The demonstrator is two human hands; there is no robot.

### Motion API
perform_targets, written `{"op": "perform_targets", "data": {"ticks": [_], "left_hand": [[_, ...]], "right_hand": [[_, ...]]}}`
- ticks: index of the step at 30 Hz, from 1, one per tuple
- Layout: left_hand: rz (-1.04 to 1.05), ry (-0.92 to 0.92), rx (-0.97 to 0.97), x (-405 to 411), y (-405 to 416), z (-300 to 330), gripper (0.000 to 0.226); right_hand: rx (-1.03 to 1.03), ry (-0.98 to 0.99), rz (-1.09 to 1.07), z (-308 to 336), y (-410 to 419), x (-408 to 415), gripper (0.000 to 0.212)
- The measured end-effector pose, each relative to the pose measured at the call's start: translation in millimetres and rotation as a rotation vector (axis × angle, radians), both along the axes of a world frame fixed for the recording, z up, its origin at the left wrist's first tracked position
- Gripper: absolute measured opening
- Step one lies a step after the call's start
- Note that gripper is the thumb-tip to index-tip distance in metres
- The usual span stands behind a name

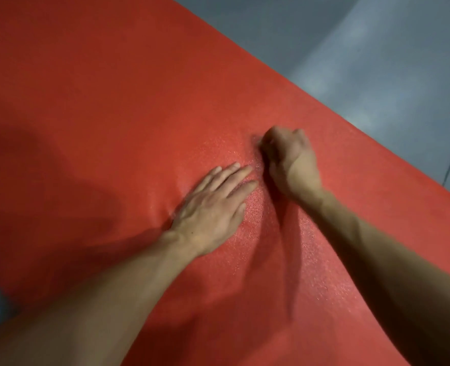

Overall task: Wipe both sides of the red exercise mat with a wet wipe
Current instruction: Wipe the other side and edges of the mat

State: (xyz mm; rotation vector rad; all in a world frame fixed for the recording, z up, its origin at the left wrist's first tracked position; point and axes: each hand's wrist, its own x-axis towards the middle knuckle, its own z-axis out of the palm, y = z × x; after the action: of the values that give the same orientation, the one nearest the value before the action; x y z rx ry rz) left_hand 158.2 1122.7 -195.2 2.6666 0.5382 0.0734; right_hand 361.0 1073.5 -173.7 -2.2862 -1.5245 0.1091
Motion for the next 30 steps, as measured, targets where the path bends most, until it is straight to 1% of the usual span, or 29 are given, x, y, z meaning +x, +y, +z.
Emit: {"op": "perform_targets", "data": {"ticks": [1,2,3,4,5,6,7,8,9,10,11,12,13,15,16,17,18,19,20,22,23,24,25,26,27,29,30], "left_hand": [[0.013,-0.013,-0.030,-5.2,0.0,4.0,0.047],[0.034,-0.031,-0.052,-12.9,0.0,8.9,0.044],[0.054,-0.049,-0.060,-22.7,0.1,13.7,0.041],[0.077,-0.063,-0.062,-34.1,-1.1,17.6,0.038],[0.102,-0.074,-0.059,-45.7,-3.4,20.2,0.037],[0.123,-0.084,-0.054,-57.0,-6.4,21.9,0.036],[0.131,-0.086,-0.046,-68.6,-10.8,23.5,0.035],[0.132,-0.086,-0.042,-77.2,-14.3,23.6,0.034],[0.132,-0.079,-0.035,-84.2,-17.8,25.3,0.034],[0.140,-0.072,-0.028,-89.7,-19.5,26.9,0.034],[0.153,-0.065,-0.026,-94.7,-20.3,27.9,0.034],[0.167,-0.062,-0.029,-99.5,-21.1,28.6,0.034],[0.181,-0.060,-0.029,-104.9,-21.4,29.6,0.035],[0.218,-0.062,-0.025,-117.8,-24.7,32.3,0.035],[0.238,-0.059,-0.024,-124.7,-27.1,33.2,0.036],[0.257,-0.051,-0.022,-132.9,-29.4,33.7,0.037],[0.274,-0.039,-0.025,-141.8,-31.6,33.9,0.038],[0.293,-0.029,-0.027,-151.5,-33.1,35.0,0.039],[0.313,-0.023,-0.025,-160.0,-32.9,37.5,0.040],[0.342,-0.009,-0.004,-175.0,-31.0,44.3,0.043],[0.362,0.006,0.005,-182.1,-29.3,47.2,0.046],[0.391,0.025,0.006,-188.9,-27.8,48.8,0.048],[0.421,0.045,-0.001,-195.6,-27.6,49.7,0.051],[0.443,0.068,-0.009,-201.6,-28.7,49.6,0.054],[0.456,0.092,-0.013,-207.3,-31.0,49.3,0.056],[0.469,0.132,-0.008,-218.6,-36.9,49.0,0.061],[0.478,0.145,-0.003,-224.5,-38.0,49.0,0.063]], "right_hand": [[-0.021,0.032,0.158,3.8,-13.8,-24.5,0.006],[-0.060,0.018,0.290,5.4,-27.7,-41.2,0.005],[-0.108,-0.039,0.377,7.1,-35.7,-44.2,0.009],[-0.124,-0.112,0.402,6.4,-36.9,-34.6,0.018],[-0.114,-0.178,0.346,4.7,-33.2,-18.2,0.025],[-0.084,-0.217,0.224,1.3,-27.1,1.7,0.030],[-0.072,-0.225,0.052,0.3,-21.5,21.6,0.032],[-0.075,-0.212,-0.133,0.1,-18.7,39.2,0.032],[-0.069,-0.158,-0.261,-0.1,-19.1,45.1,0.030],[-0.048,-0.117,-0.288,-1.3,-18.6,38.9,0.028],[-0.036,-0.099,-0.252,-1.9,-18.9,22.4,0.025],[-0.013,-0.082,-0.171,-1.4,-20.4,-2.1,0.022],[0.002,-0.037,-0.062,-0.7,-24.7,-32.1,0.018],[-0.051,0.035,0.240,1.3,-48.6,-95.3,0.005],[-0.079,0.014,0.380,3.0,-62.7,-118.6,0.002],[-0.095,-0.023,0.479,4.2,-70.6,-126.9,0.004],[-0.093,-0.041,0.520,6.3,-71.7,-120.0,0.005],[-0.082,-0.070,0.481,6.0,-67.2,-105.3,0.009],[-0.061,-0.109,0.388,5.1,-61.1,-86.5,0.015],[-0.058,-0.167,0.093,8.8,-51.5,-46.5,0.023],[-0.064,-0.141,-0.054,10.8,-50.4,-37.2,0.021],[-0.048,-0.106,-0.144,13.0,-50.9,-41.6,0.018],[-0.032,-0.090,-0.161,15.6,-52.1,-58.7,0.015],[-0.012,-0.070,-0.096,18.0,-55.4,-85.2,0.011],[0.006,-0.032,0.035,18.3,-62.3,-116.8,0.008],[-0.042,0.034,0.388,12.7,-87.1,-181.6,0.013],[-0.088,0.023,0.535,11.5,-100.4,-206.8,0.016]]}}
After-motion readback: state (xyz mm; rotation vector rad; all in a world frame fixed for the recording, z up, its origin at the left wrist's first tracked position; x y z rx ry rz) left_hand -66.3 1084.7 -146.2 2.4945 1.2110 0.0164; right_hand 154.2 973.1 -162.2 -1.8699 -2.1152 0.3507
